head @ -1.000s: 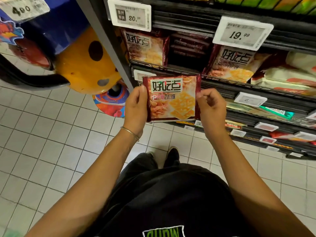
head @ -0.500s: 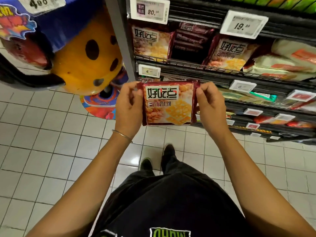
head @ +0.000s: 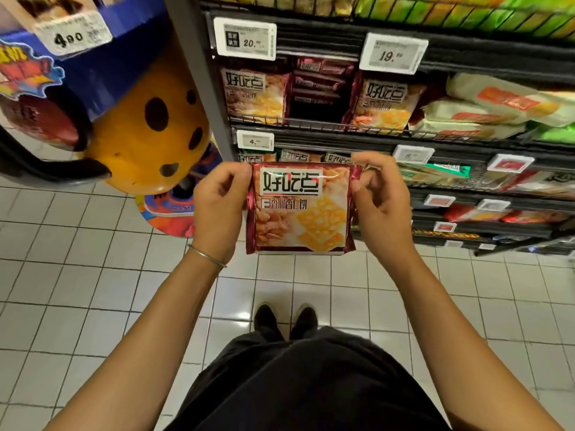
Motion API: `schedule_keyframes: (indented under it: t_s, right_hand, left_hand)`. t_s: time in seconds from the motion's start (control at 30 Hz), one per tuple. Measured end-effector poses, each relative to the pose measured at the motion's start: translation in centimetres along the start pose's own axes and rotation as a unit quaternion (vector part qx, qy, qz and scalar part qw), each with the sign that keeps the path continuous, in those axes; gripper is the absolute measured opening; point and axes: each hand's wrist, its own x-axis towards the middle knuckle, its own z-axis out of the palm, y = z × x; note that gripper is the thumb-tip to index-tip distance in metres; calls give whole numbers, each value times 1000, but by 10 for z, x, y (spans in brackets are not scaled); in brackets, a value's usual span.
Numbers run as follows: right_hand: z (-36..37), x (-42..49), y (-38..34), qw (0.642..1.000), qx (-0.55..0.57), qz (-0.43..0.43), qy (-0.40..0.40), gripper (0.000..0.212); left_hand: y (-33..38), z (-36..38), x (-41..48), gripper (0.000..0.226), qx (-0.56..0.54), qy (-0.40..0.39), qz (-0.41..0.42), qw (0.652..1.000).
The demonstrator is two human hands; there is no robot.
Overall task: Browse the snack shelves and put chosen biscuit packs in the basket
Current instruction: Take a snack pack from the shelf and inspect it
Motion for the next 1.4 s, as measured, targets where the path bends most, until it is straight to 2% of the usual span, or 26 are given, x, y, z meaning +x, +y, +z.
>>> schedule_keyframes:
  t_s: [0.1, 0.23, 0.3, 0.37, 0.4, 0.47, 0.57, 0.63, 0.73, 0.9, 1.0, 1.17, 1.27, 1.4]
  right_hand:
    - [-14, 1, -2, 999, 35, 11, -9, 26]
    - [-40, 0, 12, 997, 67, 22, -17, 28]
    - [-49, 0, 16, 996, 78, 29, -8, 29]
    - [-56, -2, 15, 993, 103, 52, 9, 36]
    - [-58, -2, 14, 991, 116, 61, 16, 38]
    - [-64, -3, 12, 987, 140, 72, 15, 33]
    - [-69, -1, 12, 982, 158, 99, -25, 24]
    - [-71, -2, 13, 976, 180, 117, -37, 16]
    - [-71, -4, 15, 977, 179, 107, -46, 7]
    - [-70, -5, 23, 977, 156, 117, -83, 15]
    - [-75, -7, 27, 986, 79, 98, -107, 28]
    - [-86, -7, 28, 984, -2, 78, -163, 23]
    - [-89, -6, 28, 978, 5, 93, -187, 21]
    - [-77, -7, 25, 971, 80, 146, -169, 19]
  left_hand:
    - [7, 12, -7, 16, 19, 8, 12, 1000]
    - [9, 29, -15, 22, 58, 50, 39, 996]
    - [13, 37, -20, 23, 54, 67, 46, 995]
    - [16, 46, -26, 17, 24, 61, 20, 998]
    - [19, 48, -28, 12, -5, 49, -2, 999]
    - [24, 50, -32, 20, -52, 6, -35, 998]
    - [29, 49, -36, 18, -53, -70, -34, 996]
    - [30, 45, -39, 15, -55, -107, -61, 991]
    - [30, 37, -42, 13, -38, -145, -68, 986]
    - [26, 27, -48, 13, -20, -182, -67, 981]
    - [25, 21, -48, 17, -11, -214, -72, 974]
    - [31, 19, -45, 20, 0, -268, -91, 959]
    - [32, 23, -47, 20, -23, -292, -107, 950]
    - [35, 33, -51, 18, -98, -259, -147, 949]
